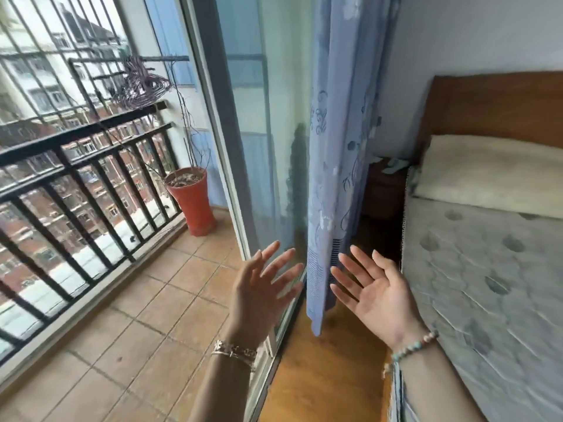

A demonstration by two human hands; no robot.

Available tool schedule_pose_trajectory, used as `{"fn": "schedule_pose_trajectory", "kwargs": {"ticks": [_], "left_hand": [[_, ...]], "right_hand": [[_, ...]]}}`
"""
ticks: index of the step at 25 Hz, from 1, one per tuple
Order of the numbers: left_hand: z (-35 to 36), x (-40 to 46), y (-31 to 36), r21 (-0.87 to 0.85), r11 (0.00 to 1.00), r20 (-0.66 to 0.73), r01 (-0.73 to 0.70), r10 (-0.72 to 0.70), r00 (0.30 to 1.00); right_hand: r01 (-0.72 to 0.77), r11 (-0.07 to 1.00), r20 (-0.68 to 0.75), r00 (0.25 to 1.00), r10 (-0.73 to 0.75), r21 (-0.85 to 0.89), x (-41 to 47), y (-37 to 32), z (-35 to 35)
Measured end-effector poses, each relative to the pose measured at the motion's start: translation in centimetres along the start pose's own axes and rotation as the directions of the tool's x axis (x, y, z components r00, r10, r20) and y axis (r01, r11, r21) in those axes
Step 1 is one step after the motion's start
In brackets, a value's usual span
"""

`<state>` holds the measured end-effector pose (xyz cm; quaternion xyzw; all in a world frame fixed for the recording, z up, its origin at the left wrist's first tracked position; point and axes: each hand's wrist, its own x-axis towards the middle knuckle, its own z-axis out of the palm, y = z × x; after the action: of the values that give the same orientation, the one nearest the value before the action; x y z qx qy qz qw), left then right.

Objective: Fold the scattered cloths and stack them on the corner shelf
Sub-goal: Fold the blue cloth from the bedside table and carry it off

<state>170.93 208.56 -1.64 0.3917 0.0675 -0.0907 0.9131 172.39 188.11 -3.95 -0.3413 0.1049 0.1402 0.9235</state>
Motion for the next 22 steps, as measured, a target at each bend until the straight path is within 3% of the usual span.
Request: {"fn": "schedule_pose_trajectory", "kwargs": {"ticks": [8,14,22], "left_hand": [[6.7,17.7,-0.2,0.031,0.987,0.175,0.156,-0.159,0.972],[13.6,30.9,-5.3,0.092,0.938,0.325,0.335,-0.346,0.880],[22.3,49.4,-7.2,0.156,0.898,0.473,0.410,-0.433,0.767]], "right_hand": [[0.157,0.988,-0.160,0.975,-0.155,-0.001,9.9,-9.9,-1.2],[0.296,0.955,-0.316,0.906,-0.280,0.002,16.0,-17.5,-6.2],[0.434,0.901,-0.400,0.826,-0.398,0.000,29.1,-28.4,-8.3]]}}
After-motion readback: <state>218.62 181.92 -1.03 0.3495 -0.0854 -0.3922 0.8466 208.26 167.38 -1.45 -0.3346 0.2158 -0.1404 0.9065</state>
